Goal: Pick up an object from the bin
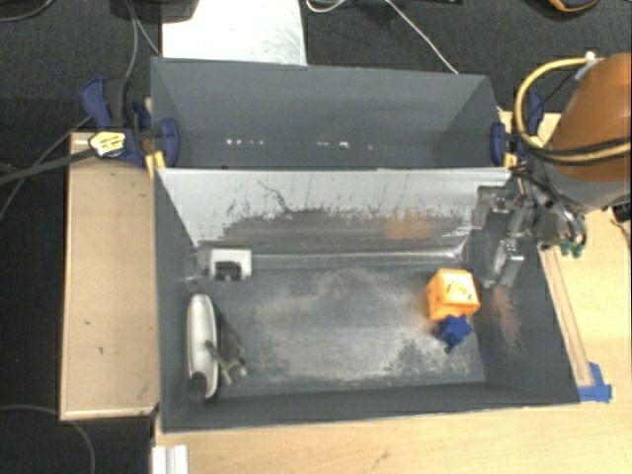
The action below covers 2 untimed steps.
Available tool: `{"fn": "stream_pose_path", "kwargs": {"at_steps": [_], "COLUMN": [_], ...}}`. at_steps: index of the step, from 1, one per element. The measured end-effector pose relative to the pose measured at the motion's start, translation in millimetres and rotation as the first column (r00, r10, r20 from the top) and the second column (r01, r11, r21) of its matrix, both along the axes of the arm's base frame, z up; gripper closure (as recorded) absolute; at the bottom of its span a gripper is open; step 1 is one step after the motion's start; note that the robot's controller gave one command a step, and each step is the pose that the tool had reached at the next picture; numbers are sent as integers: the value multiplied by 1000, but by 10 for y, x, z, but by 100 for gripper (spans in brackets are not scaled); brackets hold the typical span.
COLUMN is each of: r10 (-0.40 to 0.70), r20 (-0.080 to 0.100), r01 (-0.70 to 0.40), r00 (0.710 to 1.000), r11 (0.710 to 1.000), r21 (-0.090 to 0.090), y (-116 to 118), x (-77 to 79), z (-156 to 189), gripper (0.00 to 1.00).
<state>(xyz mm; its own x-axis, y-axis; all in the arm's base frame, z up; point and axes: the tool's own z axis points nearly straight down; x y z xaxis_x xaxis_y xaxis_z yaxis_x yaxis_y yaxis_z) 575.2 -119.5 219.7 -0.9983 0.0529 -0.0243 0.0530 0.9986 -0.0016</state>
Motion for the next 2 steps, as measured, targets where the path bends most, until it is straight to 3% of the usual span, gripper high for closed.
{"fn": "stream_pose_path", "kwargs": {"at_steps": [1, 2], "r10": [104, 158], "r20": [5, 29], "r01": [-104, -157], "r00": [995, 987], "r11": [995, 987], "r21": [-4, -13], "y": [156, 174], "x": [-171, -114], "z": [-865, -1253], "gripper": [0, 100]}}
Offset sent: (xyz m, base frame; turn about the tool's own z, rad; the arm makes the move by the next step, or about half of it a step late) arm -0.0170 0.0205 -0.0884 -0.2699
